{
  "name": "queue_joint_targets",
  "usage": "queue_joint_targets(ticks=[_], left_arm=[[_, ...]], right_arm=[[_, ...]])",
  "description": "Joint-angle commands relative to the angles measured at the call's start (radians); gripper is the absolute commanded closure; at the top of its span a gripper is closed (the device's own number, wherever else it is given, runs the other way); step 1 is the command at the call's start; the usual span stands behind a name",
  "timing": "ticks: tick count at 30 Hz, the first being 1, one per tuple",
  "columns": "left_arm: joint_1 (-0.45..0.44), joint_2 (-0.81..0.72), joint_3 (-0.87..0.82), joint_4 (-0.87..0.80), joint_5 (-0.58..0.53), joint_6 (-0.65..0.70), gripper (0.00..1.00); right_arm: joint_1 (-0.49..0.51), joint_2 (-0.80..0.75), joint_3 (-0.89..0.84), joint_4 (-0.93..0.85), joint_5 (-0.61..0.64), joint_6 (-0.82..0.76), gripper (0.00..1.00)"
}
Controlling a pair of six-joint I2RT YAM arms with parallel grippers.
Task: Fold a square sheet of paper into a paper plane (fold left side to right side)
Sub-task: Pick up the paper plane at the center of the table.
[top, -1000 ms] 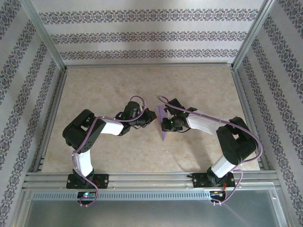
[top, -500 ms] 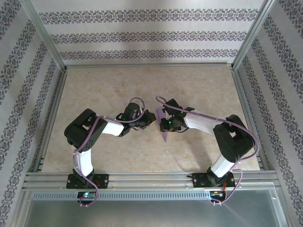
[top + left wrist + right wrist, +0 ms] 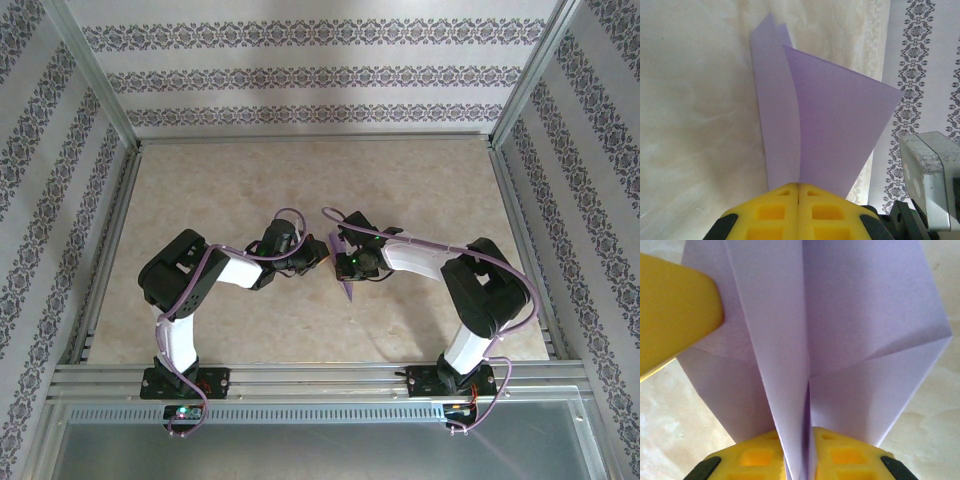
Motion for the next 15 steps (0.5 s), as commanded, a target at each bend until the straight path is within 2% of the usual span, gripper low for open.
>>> queue_joint_targets(ticks=[1, 9, 15], left_arm=[[-0.013, 0.011, -0.014, 0.052, 0.002, -0.011, 1.0], [-0.013, 0.008, -0.013, 0.051, 0.004, -0.01, 1.0], [-0.013, 0.0, -0.011, 0.042, 0.002, -0.006, 1.0]], right_arm=[[0.012, 0.012, 0.024, -0.033, 0.045, -0.024, 0.81], [0.019, 0.017, 0.038, -0.073, 0.099, -0.042, 0.81], [0.021, 0.027, 0.042, -0.089, 0.12, -0.05, 0.85]])
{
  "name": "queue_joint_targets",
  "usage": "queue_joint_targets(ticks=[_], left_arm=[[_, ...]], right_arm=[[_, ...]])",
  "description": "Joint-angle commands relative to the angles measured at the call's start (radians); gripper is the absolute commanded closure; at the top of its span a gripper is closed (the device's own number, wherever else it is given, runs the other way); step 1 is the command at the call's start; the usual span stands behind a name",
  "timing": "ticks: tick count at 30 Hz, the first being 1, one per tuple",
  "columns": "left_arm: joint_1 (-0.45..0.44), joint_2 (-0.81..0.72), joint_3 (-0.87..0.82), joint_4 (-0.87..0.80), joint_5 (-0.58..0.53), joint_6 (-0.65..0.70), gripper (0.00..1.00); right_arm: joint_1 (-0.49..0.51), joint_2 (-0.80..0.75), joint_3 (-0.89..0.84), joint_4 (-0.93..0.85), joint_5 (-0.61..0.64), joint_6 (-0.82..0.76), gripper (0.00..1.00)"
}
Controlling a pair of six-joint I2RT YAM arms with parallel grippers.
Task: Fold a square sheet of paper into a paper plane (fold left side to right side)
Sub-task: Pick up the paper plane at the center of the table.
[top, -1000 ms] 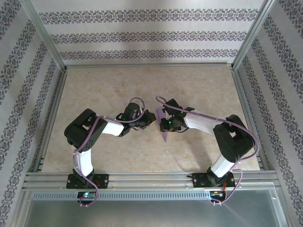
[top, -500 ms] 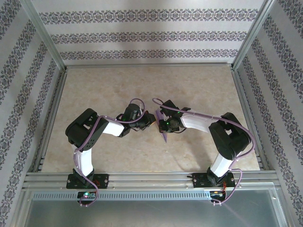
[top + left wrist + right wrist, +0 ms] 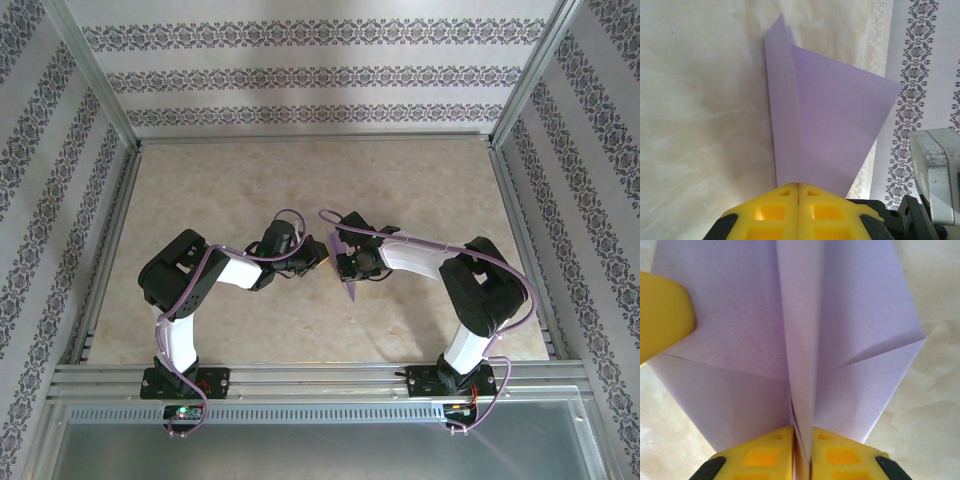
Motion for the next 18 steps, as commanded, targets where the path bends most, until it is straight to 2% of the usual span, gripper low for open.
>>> queue_joint_targets(ticks=[1, 9, 15, 18], left_arm=[[-0.013, 0.001, -0.005, 0.04, 0.001, -0.005, 1.0], [-0.013, -0.002, -0.008, 0.042, 0.002, -0.002, 0.97], [-0.01, -0.05, -0.012, -0.011, -0.015, 0.038, 0.85], [-0.002, -0.094, -0.018, -0.059, -0.029, 0.069, 0.78]], right_arm=[[0.011, 0.02, 0.022, -0.04, 0.035, -0.021, 0.85], [0.015, 0.031, 0.03, -0.038, 0.019, -0.021, 0.86], [0.016, 0.036, 0.031, -0.038, 0.01, -0.017, 0.87], [0.015, 0.029, 0.038, -0.041, 0.009, -0.012, 0.93]])
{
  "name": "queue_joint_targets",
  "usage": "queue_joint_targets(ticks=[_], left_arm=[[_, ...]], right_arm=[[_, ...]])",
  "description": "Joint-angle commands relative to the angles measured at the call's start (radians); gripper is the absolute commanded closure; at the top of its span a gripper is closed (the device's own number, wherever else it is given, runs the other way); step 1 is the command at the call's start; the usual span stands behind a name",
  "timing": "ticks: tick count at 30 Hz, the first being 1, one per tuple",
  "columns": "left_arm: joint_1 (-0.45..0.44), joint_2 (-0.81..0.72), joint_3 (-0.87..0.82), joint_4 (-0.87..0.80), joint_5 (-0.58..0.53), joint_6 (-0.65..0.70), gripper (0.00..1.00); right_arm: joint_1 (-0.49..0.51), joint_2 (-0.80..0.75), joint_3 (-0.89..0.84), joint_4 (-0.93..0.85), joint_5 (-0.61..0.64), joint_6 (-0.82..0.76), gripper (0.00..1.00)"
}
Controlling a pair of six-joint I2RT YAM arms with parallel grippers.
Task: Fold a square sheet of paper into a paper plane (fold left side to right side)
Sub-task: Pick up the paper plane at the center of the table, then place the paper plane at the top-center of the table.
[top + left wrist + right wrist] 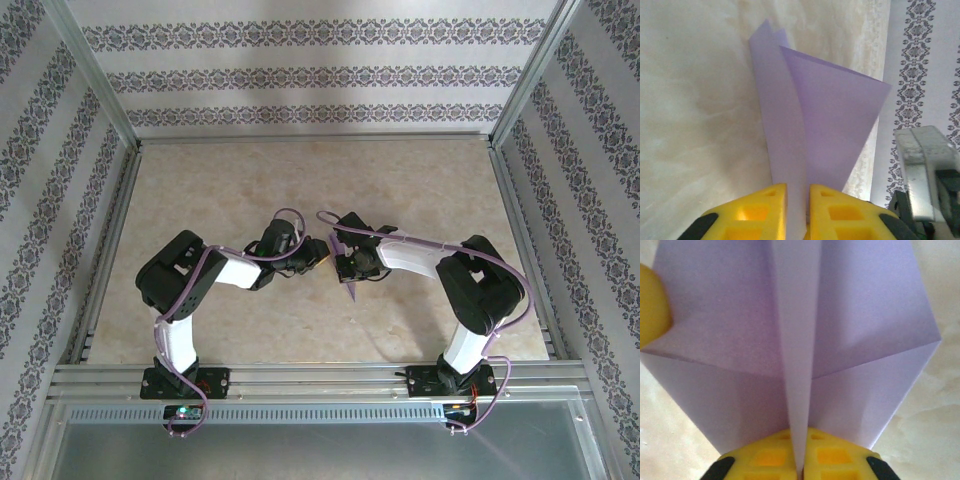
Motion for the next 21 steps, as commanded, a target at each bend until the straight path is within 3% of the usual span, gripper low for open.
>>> queue_joint_targets(ticks=[1, 8, 15, 21], left_arm=[[0.001, -0.082, -0.019, -0.054, -0.027, 0.062, 0.76], [0.037, -0.286, -0.057, -0.251, -0.12, 0.179, 0.57], [0.05, -0.59, -0.061, -0.64, -0.399, 0.376, 0.36], [0.084, -0.811, -0.122, -0.782, -0.542, 0.422, 0.28]], right_arm=[[0.01, 0.006, 0.028, -0.034, 0.008, 0.0, 0.95], [-0.012, -0.03, 0.087, -0.08, 0.044, 0.002, 0.99], [-0.095, 0.021, 0.21, -0.128, 0.082, 0.013, 1.0], [-0.162, 0.157, 0.389, -0.176, 0.101, -0.011, 1.0]])
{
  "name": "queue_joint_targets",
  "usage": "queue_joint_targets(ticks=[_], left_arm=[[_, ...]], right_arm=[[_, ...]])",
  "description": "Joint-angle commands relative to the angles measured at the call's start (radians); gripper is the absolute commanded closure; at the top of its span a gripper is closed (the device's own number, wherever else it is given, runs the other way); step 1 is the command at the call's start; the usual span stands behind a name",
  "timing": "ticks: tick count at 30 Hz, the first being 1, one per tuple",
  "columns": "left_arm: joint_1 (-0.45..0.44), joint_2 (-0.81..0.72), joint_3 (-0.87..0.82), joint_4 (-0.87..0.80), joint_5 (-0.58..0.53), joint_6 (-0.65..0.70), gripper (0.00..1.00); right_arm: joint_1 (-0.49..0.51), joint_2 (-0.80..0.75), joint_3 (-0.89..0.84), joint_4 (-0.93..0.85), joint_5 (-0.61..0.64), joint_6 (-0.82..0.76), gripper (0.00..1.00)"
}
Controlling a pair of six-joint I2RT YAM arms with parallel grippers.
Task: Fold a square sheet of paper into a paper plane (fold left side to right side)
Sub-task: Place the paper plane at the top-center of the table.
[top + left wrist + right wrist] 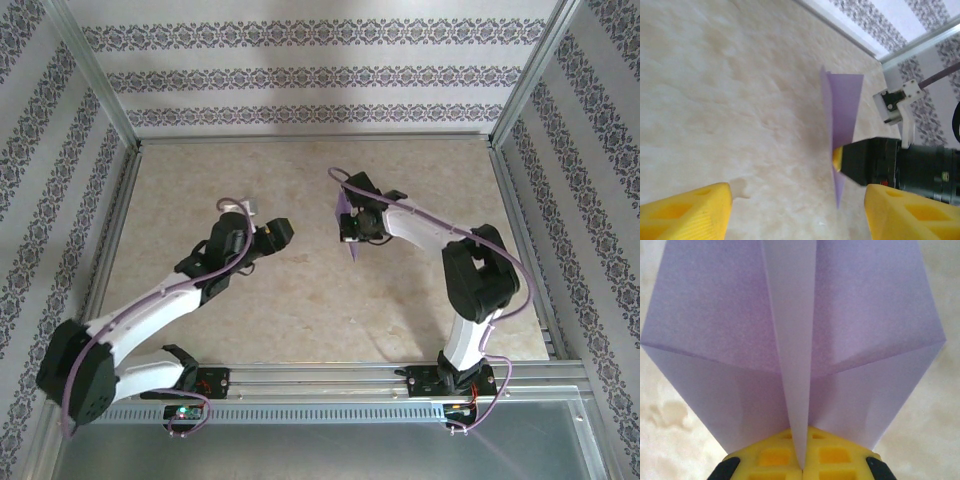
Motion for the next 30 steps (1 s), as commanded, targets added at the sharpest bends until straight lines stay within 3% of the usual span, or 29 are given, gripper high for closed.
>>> queue_joint_targets(ticks=[1, 12, 30], left_arm=[[0.03, -0.086, -0.047, -0.172, -0.132, 0.072, 0.28], [0.077, -0.199, -0.086, -0.278, -0.141, 0.092, 0.23], [0.109, -0.198, -0.094, -0.289, -0.123, 0.099, 0.19]], right_arm=[[-0.024, 0.086, 0.097, -0.07, 0.048, -0.015, 1.0], [-0.061, 0.354, 0.434, -0.19, 0.09, -0.034, 1.0], [-0.068, 0.448, 0.475, -0.22, 0.116, -0.036, 0.92]])
